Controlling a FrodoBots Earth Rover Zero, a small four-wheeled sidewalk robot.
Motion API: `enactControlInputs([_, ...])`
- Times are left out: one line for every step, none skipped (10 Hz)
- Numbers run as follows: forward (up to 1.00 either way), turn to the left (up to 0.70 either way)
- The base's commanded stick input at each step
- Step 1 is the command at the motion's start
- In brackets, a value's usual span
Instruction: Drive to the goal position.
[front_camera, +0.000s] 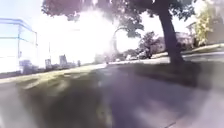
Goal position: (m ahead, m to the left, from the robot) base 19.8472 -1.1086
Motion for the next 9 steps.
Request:
enactControlInputs([1.0,0.0])
enactControlInputs([1.0,0.0])
enactControlInputs([1.0,0.0])
enactControlInputs([1.0,0.02])
enactControlInputs([1.0,0.08])
enactControlInputs([1.0,0.38])
enactControlInputs([1.0,0.4])
enactControlInputs([1.0,0.4])
enactControlInputs([1.0,0.4])
